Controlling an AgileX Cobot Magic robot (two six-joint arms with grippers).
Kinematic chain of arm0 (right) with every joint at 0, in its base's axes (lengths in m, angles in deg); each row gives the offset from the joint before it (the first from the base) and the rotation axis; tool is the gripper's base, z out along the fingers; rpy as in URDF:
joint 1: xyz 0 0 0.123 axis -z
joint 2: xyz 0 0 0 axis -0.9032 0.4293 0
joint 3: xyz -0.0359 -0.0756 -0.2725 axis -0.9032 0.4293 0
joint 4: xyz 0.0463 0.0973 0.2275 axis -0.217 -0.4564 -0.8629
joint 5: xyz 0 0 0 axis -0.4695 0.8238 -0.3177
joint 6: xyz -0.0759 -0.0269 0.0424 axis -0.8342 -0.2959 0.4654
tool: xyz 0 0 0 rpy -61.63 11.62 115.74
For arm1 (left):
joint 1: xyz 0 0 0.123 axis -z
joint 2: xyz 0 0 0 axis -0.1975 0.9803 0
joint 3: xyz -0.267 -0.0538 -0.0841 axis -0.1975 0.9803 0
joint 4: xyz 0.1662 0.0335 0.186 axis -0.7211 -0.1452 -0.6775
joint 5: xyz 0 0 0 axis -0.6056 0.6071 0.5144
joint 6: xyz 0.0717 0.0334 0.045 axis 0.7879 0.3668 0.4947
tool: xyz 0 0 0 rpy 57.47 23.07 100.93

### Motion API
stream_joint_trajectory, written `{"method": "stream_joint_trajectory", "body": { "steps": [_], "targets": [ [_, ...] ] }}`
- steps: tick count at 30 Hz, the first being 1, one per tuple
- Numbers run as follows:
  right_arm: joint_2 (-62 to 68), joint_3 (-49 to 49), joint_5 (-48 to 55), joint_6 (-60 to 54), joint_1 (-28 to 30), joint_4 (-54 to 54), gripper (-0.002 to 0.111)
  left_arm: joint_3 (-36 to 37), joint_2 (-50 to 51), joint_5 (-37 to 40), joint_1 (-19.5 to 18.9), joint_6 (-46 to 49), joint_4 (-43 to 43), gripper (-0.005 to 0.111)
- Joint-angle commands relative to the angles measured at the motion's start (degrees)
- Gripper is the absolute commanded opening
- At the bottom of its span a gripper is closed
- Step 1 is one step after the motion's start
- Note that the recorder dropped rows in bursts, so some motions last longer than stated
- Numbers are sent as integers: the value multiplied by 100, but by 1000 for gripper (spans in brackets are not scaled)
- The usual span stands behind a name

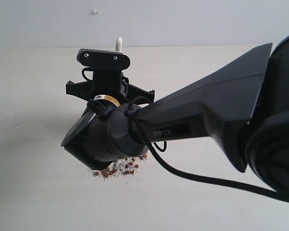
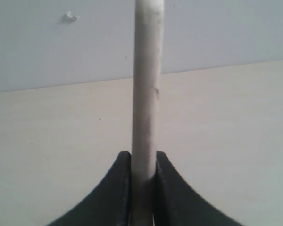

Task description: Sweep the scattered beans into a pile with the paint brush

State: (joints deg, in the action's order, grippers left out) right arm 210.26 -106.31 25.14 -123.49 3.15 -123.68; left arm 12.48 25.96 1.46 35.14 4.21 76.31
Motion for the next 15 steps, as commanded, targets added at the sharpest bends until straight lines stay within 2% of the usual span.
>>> {"method": "stream_joint_trajectory", "body": {
  "steps": [1,5,11,14,15],
  "targets": [
    [-23,-17,-233,-334,27,-175,0,22,-20,-3,23,17,-16,0],
    [-187,-17,-247,-680,15,-208,0,22,-20,-3,23,17,-16,0],
    [-563,-17,1061,-1377,15,-177,0,22,-20,-3,23,17,-16,0],
    [-785,-7,2098,-2562,-7,-362,0,22,-20,-3,23,17,-16,0],
    [-830,-7,2156,-2752,-58,-514,0,22,-20,-3,23,17,-16,0]
  ]
}}
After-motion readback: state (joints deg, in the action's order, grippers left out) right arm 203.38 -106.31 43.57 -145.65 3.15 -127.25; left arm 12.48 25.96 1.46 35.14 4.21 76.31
